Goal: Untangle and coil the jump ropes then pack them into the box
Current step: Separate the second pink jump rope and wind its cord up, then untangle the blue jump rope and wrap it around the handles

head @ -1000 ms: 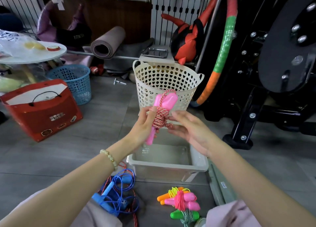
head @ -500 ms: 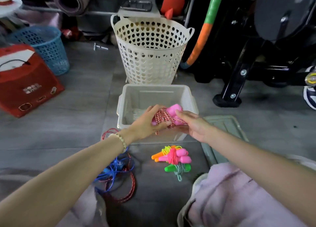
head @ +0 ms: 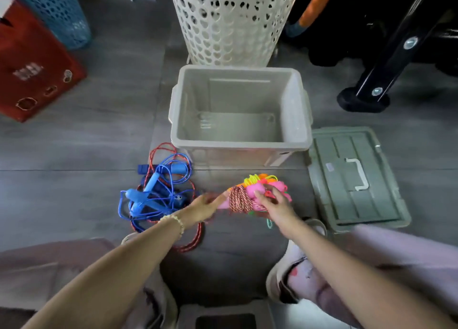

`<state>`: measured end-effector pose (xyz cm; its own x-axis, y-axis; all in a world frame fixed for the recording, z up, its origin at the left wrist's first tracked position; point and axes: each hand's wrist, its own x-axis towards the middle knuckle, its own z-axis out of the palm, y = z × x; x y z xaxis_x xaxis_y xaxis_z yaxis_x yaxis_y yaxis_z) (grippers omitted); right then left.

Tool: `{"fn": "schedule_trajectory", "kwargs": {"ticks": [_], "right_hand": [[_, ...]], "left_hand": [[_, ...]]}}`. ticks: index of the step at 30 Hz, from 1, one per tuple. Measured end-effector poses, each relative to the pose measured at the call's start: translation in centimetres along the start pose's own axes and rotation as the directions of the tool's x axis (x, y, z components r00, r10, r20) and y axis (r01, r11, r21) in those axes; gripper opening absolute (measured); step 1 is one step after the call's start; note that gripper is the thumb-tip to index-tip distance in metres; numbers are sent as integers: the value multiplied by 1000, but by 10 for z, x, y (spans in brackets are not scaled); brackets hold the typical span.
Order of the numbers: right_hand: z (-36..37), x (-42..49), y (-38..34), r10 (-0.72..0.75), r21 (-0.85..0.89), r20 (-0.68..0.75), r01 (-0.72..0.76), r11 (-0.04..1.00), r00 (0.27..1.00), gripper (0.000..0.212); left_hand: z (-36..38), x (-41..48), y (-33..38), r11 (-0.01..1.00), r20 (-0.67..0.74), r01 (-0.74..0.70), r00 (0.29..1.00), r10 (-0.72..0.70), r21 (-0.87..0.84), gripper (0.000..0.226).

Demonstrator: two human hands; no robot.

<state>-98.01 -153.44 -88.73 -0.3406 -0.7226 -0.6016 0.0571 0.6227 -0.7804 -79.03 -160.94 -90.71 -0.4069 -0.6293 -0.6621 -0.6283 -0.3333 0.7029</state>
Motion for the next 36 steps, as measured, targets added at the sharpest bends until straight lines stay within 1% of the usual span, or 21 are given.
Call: {"fn": "schedule_trajectory", "kwargs": {"ticks": [2,3,4,5,6,8,11,14,16,17,19,21,22,23,25,28,30,33,35,36], "right_hand": [[-3,-7,25,4,-107,21,-2,994,1000,18],[-4,-8,39,42,-143,30,-37,989,999,18],[-5,-8,52,57,-149,43,-50,988,997,19],[-5,-8,64,83,-162,51,-74,984,995,20],[-5,-6,77,100,-165,60,-89,982,993,20],[-3,-3,90,174,-141,80,-162,977,981,15],[2,12,104,298,-37,66,-296,954,952,10],[9,28,113,279,-26,-14,-279,960,960,20],[14,32,113,277,-46,-58,-280,959,959,31],[16,31,111,270,-64,-71,-274,960,960,34],[16,32,110,249,-130,-74,-257,958,966,35],[11,33,108,234,-210,-44,-238,948,971,36],[7,33,106,222,-265,-21,-219,939,975,37],[3,33,104,214,-321,-2,-203,925,977,39],[-8,32,95,183,-416,20,-158,895,983,40],[-19,25,71,97,-518,75,-44,854,992,35],[-17,19,50,37,-529,141,44,848,989,33],[6,15,20,-88,-522,249,211,826,964,34],[33,18,5,-165,-532,311,315,786,936,34],[50,20,-4,-178,-542,331,341,768,927,36]], "left_hand": [[9,1,-24,991,57,112,993,-108,-69,29],[15,1,-34,983,63,151,987,-145,-104,23],[19,2,-43,974,58,178,983,-171,-142,15],[24,2,-49,974,53,180,983,-174,-135,6],[28,4,-54,973,52,185,982,-179,-135,3],[32,10,-61,972,51,200,980,-194,-126,8],[37,21,-64,972,-35,196,979,-202,-131,12],[39,31,-61,974,-125,176,973,-194,-145,15],[40,36,-58,970,-160,179,965,-206,-164,27],[39,38,-57,969,-173,187,961,-214,-161,33],[37,40,-57,976,-167,187,965,-204,-112,34],[30,39,-60,984,-138,178,975,-175,10,44],[25,37,-61,984,-128,159,981,-148,77,46],[18,34,-61,984,-125,126,986,-110,127,44],[2,26,-63,980,-132,70,990,-46,185,36],[-31,8,-62,970,-147,21,989,15,242,38],[-57,-6,-60,955,-168,-11,984,64,297,37],[-99,-28,-62,917,-236,13,968,89,398,36],[-127,-42,-68,850,-296,88,952,82,520,41],[-140,-49,-72,816,-328,129,942,78,563,43]]}}
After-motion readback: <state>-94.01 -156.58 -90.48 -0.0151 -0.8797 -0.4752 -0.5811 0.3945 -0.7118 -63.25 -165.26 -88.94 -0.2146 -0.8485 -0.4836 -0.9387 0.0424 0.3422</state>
